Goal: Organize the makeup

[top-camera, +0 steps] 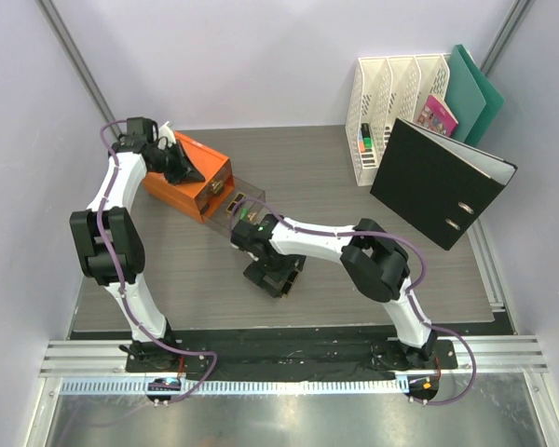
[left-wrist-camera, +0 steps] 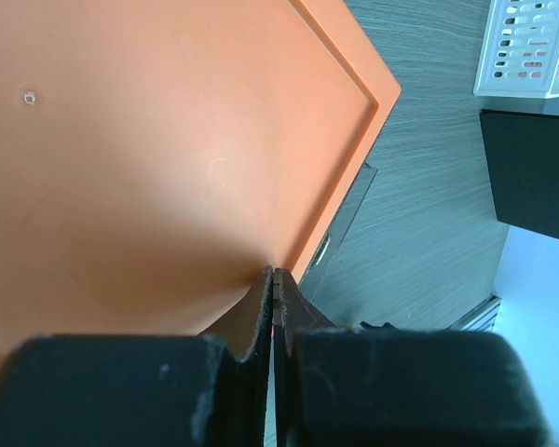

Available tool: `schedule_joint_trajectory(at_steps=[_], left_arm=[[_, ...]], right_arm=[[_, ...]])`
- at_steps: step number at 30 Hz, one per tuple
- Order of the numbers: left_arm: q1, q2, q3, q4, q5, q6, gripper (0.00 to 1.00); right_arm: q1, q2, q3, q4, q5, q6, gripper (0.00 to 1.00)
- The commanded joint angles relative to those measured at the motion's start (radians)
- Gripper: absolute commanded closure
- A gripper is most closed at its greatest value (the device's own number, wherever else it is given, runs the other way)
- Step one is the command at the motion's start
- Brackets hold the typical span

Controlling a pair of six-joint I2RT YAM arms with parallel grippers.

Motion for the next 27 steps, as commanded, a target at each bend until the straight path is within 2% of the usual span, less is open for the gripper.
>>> schedule_joint_trajectory(at_steps=[1,5,8,9,10,13,19,23,27], left_arm=[[-0.022,0.154,-0.135,-0.311,-0.250,0.106,1.00],[-0.020,0.159,-0.131,-0.311,-0.251,0.106,1.00],[-0.020,0.160,-0.128,-0.311,-0.251,0.105,1.00],[-0.020,0.162,-0.128,-0.313,-0.251,0.106,1.00],[-0.022,0.160,-0.126,-0.313,-0.253,0.105,1.00],[-0.020,0.162,-0.125,-0.313,-0.253,0.105,1.00],[-0.022,0.162,-0.125,-0.314,-0.253,0.105,1.00],[-0.020,0.162,-0.126,-0.311,-0.248,0.105,1.00],[-0.020,0.157,-0.129,-0.311,-0.248,0.105,1.00]], right_arm=[[0.005,0.009,0.025,0.026,-0.014,-0.015,0.02],[0.005,0.013,0.008,0.027,-0.016,-0.007,0.12],[0.006,0.014,0.006,0.017,-0.017,-0.002,0.44],[0.006,0.016,0.011,0.014,-0.020,-0.001,0.67],[0.005,0.016,0.011,0.011,-0.020,0.004,0.75],[0.006,0.016,0.028,0.007,-0.014,0.013,0.87],[0.003,0.011,0.147,-0.003,0.049,0.013,0.93],[-0.020,0.043,0.311,0.000,0.064,-0.004,0.99],[-0.061,0.083,0.479,0.013,0.029,0.005,0.99]])
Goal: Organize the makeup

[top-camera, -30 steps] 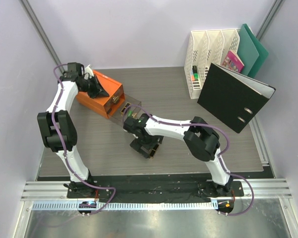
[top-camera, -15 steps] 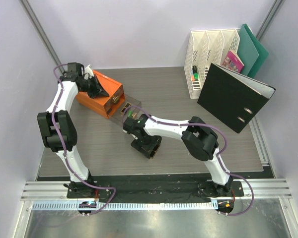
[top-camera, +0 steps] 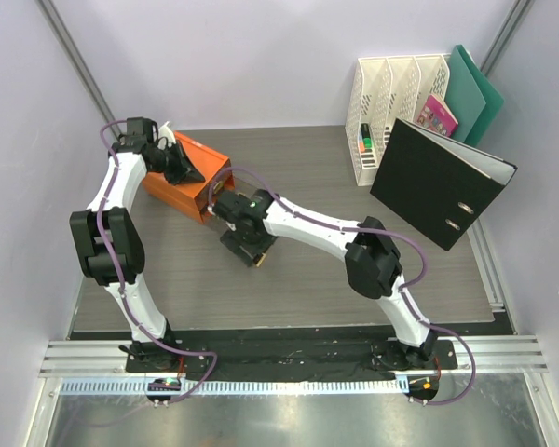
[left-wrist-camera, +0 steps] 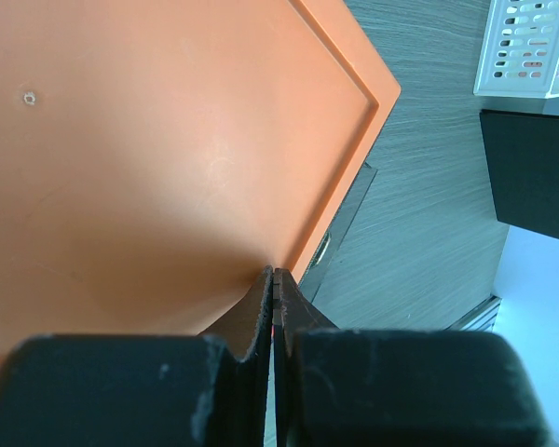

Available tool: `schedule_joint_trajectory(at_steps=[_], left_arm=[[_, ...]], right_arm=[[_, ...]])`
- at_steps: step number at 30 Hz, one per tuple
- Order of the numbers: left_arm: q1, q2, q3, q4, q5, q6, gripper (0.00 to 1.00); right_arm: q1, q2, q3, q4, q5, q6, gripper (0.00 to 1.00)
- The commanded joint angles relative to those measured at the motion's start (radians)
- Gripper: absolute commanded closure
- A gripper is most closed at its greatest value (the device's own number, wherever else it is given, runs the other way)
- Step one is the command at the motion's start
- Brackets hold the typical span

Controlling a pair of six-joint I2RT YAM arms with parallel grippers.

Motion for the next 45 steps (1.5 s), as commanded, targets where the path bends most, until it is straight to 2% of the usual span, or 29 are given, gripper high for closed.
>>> schedule_joint_trajectory(at_steps=[1,7,11,12,15,16,17,18,21,23,24,26,27,37,40,42,43,44,45], left_arm=[[-0.020,0.156,-0.130,-0.311,-0.247,0.103,1.00],[-0.022,0.151,-0.133,-0.308,-0.245,0.101,1.00],[-0.020,0.150,-0.137,-0.308,-0.242,0.103,1.00],[-0.022,0.147,-0.137,-0.309,-0.244,0.105,1.00],[-0.021,0.143,-0.142,-0.308,-0.244,0.103,1.00],[-0.020,0.145,-0.143,-0.309,-0.244,0.103,1.00],[-0.020,0.145,-0.142,-0.309,-0.244,0.105,1.00],[-0.020,0.143,-0.142,-0.309,-0.245,0.103,1.00],[-0.021,0.146,-0.139,-0.311,-0.245,0.103,1.00],[-0.020,0.148,-0.136,-0.311,-0.247,0.103,1.00],[-0.022,0.148,-0.136,-0.312,-0.245,0.103,1.00],[-0.020,0.150,-0.136,-0.314,-0.248,0.103,1.00],[-0.022,0.150,-0.134,-0.312,-0.247,0.103,1.00],[-0.022,0.151,-0.134,-0.312,-0.248,0.103,1.00],[-0.021,0.150,-0.134,-0.311,-0.247,0.103,1.00],[-0.020,0.150,-0.134,-0.311,-0.248,0.103,1.00],[-0.020,0.148,-0.136,-0.311,-0.250,0.103,1.00],[-0.020,0.148,-0.136,-0.312,-0.250,0.105,1.00],[-0.020,0.148,-0.136,-0.311,-0.250,0.103,1.00]], right_arm=[[-0.059,0.029,0.247,0.024,-0.005,0.010,0.99],[-0.163,0.152,0.513,0.067,-0.132,0.074,0.98],[-0.223,0.221,0.568,0.153,-0.250,0.143,0.96],[-0.229,0.227,0.570,0.167,-0.264,0.163,0.87],[-0.235,0.250,0.571,0.197,-0.283,0.172,0.72],[-0.235,0.254,0.571,0.202,-0.284,0.175,0.59],[-0.237,0.258,0.568,0.207,-0.290,0.180,0.55],[-0.235,0.265,0.568,0.211,-0.292,0.186,0.47],[-0.235,0.264,0.562,0.231,-0.301,0.204,0.32],[-0.235,0.256,0.559,0.247,-0.295,0.220,0.30],[-0.235,0.245,0.556,0.251,-0.292,0.224,0.20],[-0.235,0.233,0.555,0.260,-0.277,0.232,0.18],[-0.238,0.225,0.545,0.265,-0.275,0.232,0.12],[-0.266,0.146,0.447,0.282,-0.283,0.266,0.09],[-0.283,0.113,0.400,0.293,-0.286,0.295,0.18],[-0.293,0.071,0.325,0.319,-0.304,0.325,0.32],[-0.301,0.055,0.291,0.363,-0.354,0.341,0.42],[-0.321,0.038,0.218,0.394,-0.382,0.356,0.64],[-0.330,0.011,0.178,0.427,-0.419,0.403,0.75]])
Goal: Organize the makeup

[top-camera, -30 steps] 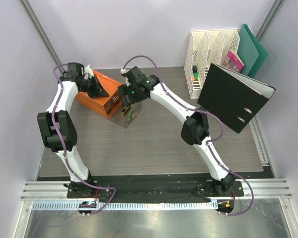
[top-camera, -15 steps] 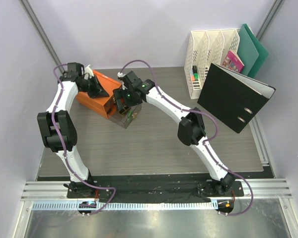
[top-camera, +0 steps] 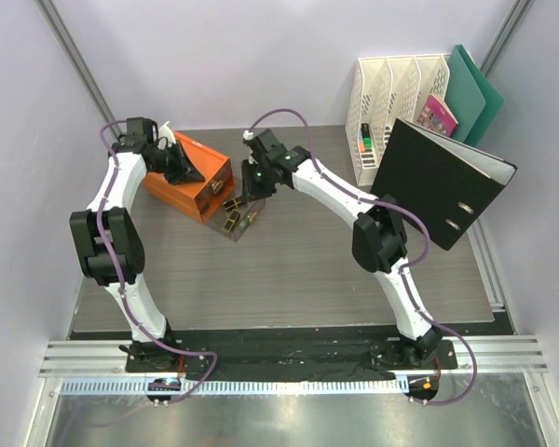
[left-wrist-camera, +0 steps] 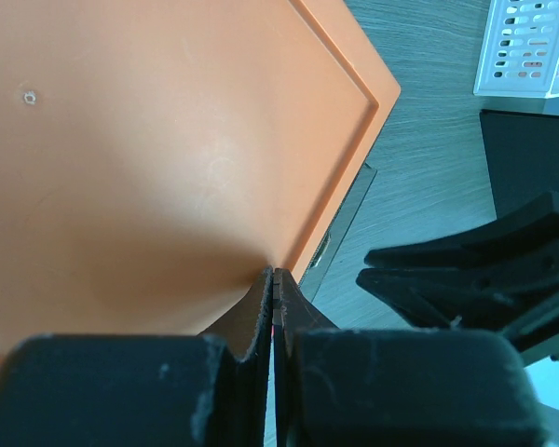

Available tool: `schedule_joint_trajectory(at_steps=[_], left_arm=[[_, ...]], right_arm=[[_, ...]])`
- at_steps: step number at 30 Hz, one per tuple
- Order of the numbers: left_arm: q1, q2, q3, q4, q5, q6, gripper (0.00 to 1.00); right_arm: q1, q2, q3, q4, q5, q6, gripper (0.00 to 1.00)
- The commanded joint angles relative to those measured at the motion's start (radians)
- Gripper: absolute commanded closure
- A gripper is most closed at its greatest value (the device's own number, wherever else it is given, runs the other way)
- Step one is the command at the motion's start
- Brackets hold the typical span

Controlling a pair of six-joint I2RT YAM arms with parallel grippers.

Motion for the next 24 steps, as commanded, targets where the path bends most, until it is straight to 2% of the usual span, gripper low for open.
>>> schedule_joint_trajectory(at_steps=[1,2,5,14,24], left_arm=[[-0.020,0.153,-0.133,-0.312,-0.248,0.103,1.00],[-0.020,0.155,-0.132,-0.311,-0.247,0.101,1.00],[-0.020,0.158,-0.130,-0.309,-0.247,0.101,1.00],[-0.020,0.164,-0.124,-0.316,-0.250,0.106,1.00],[-0.020,0.162,-0.116,-0.325,-0.248,0.105,1.00]], right_arm=[[-0.049,-0.147,-0.162,0.189,-0.158,0.134,0.84],[-0.064,-0.157,-0.230,0.214,-0.184,0.160,0.94],[-0.083,-0.186,-0.337,0.289,-0.237,0.215,0.98],[-0.101,-0.200,-0.478,0.354,-0.294,0.240,0.99],[-0.100,-0.087,-0.408,0.389,-0.317,0.291,0.99]])
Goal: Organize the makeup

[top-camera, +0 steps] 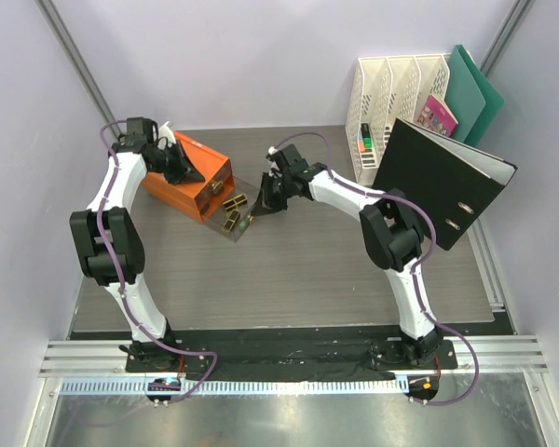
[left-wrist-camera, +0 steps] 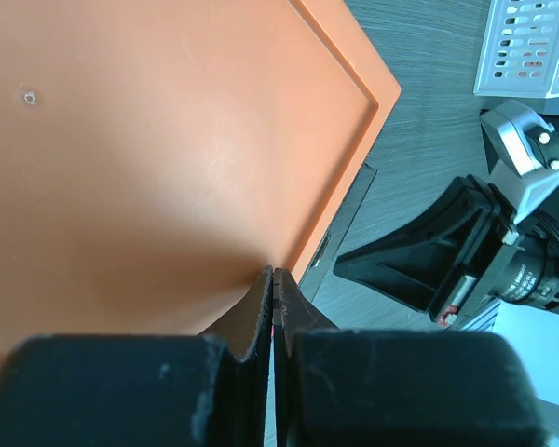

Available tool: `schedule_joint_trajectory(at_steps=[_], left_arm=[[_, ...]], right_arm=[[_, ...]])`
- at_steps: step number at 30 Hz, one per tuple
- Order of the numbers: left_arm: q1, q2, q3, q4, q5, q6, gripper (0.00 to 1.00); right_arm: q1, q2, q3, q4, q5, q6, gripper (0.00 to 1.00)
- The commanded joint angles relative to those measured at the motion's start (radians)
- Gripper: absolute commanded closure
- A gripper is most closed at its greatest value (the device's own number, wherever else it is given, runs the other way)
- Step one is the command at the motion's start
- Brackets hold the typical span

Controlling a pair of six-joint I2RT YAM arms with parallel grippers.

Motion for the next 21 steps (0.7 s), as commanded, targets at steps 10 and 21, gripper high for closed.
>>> schedule_joint_trajectory(at_steps=[10,21], left_arm=[[-0.022,0.156,-0.125,-0.321,-0.244,0.106,1.00],[-0.020,0.156,-0.132,-0.324,-0.244,0.105,1.00]], right_arm=[[0.006,0.225,0.314,0.082,-0.051,0.130,0.99],[0.028,0.376,0.438,0.294,-0.037,0.403,0.97]])
